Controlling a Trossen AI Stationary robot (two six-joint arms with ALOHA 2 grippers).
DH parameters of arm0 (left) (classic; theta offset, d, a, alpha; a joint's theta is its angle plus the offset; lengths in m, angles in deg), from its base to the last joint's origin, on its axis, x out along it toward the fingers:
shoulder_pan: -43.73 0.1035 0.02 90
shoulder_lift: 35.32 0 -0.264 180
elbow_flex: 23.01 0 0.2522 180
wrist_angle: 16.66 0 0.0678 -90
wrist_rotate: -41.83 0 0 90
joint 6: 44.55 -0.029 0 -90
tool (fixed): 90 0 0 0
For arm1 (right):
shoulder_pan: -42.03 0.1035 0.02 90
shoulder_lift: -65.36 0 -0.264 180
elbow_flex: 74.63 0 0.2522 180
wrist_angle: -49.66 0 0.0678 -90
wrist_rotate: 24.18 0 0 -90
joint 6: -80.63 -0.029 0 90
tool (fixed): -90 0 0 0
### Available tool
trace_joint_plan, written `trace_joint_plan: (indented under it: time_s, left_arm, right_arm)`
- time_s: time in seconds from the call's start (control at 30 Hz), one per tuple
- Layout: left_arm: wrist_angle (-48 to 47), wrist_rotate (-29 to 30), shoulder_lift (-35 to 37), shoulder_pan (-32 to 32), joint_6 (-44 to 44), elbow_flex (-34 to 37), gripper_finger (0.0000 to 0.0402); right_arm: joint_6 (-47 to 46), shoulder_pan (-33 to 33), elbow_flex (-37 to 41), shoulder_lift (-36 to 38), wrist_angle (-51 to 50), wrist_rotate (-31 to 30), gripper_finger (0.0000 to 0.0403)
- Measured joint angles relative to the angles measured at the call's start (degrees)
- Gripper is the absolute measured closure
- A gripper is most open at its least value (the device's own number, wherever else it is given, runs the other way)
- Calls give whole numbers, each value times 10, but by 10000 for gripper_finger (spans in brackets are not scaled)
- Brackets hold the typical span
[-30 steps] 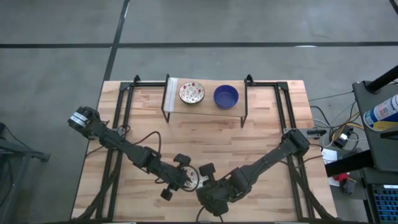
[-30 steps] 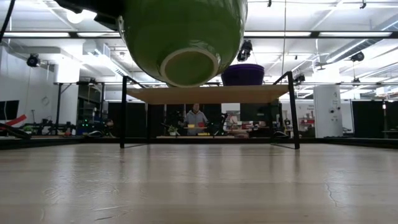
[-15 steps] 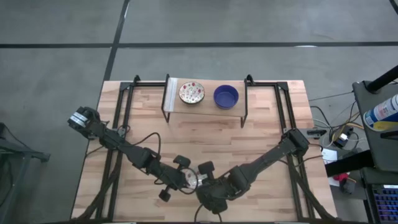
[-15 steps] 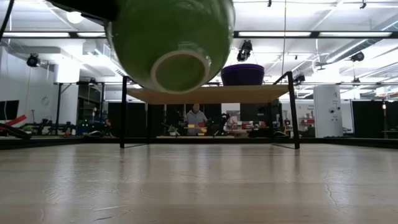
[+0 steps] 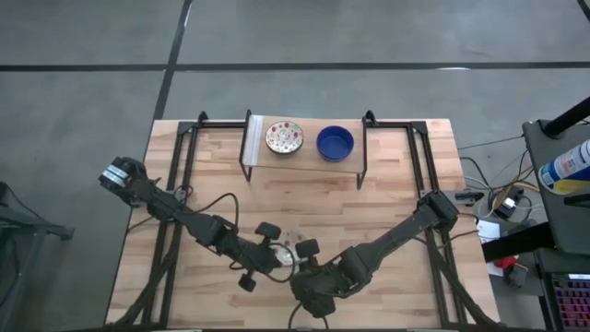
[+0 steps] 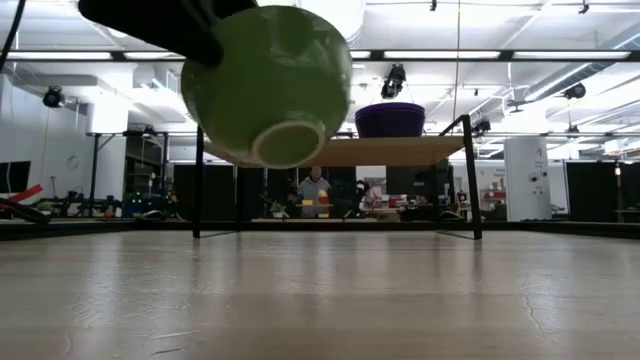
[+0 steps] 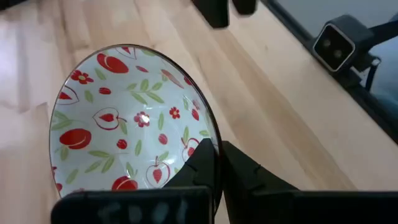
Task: Pick & Place Mini bowls
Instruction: Stack the red patterned bowl on the red patterned bowl on the shelf
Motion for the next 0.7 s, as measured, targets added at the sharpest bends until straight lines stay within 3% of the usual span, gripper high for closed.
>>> trace_joint_plan:
  time_s: [0.33, 0.5, 0.7]
  left_arm:
    - [-63, 31, 4, 6, 13, 0, 397]
    - [-128, 83, 9, 8, 25, -13, 397]
    - [-249, 134, 10, 10, 42, -84, 397]
  right_arm:
    - [-55, 6, 0, 2, -31, -23, 260]
    - [-117, 21, 0, 5, -66, -25, 260]
    - [-142, 42, 8, 5, -65, -51, 276]
